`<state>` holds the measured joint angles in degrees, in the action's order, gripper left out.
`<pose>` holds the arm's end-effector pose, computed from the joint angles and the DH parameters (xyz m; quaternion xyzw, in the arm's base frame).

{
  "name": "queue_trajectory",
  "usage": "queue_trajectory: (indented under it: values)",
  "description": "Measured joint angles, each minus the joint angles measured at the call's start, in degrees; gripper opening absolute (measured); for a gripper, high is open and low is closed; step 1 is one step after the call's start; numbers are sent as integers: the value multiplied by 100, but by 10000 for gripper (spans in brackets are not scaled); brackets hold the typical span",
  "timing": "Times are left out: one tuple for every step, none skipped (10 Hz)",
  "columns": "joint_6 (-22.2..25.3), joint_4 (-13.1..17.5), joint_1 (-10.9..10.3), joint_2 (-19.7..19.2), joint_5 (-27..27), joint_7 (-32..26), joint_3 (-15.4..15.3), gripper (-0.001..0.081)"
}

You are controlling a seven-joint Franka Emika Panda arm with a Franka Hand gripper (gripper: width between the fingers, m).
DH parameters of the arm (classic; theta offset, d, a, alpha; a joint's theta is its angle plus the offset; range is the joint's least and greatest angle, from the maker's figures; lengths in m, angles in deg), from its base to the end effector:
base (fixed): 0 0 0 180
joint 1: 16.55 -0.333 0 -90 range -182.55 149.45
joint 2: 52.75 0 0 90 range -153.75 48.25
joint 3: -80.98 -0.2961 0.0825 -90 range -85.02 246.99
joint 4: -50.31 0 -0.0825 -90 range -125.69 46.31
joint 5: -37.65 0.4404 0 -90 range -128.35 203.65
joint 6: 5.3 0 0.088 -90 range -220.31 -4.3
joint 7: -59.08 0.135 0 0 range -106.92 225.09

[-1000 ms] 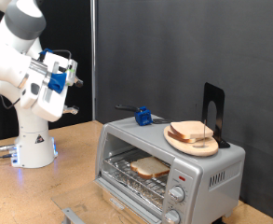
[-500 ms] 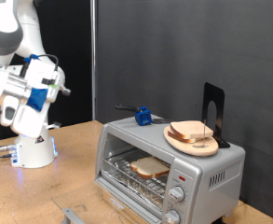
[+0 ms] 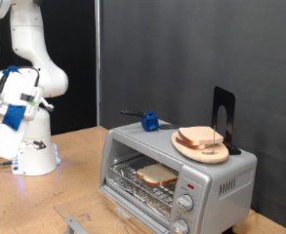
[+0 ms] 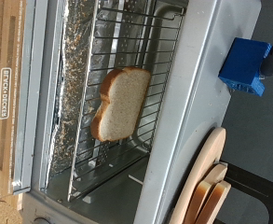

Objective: Make a piece of toast with the oven

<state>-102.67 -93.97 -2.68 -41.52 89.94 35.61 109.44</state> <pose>0.3854 -0.2070 0.2724 -0.7926 0.3096 0.0120 0.5251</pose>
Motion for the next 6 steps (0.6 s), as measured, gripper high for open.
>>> queue_trajectory:
  values:
    - [71,-2,-2,0,-1,86,-1,808]
    - [435,30,-2,-17,-152,254,11,808]
    - [746,97,-2,-68,-293,605,14,808]
    - [628,136,-4,-137,-313,895,-4,808]
    - [219,145,-9,-245,-305,1108,-48,808]
    - [-218,160,-22,-420,-276,1172,-103,808]
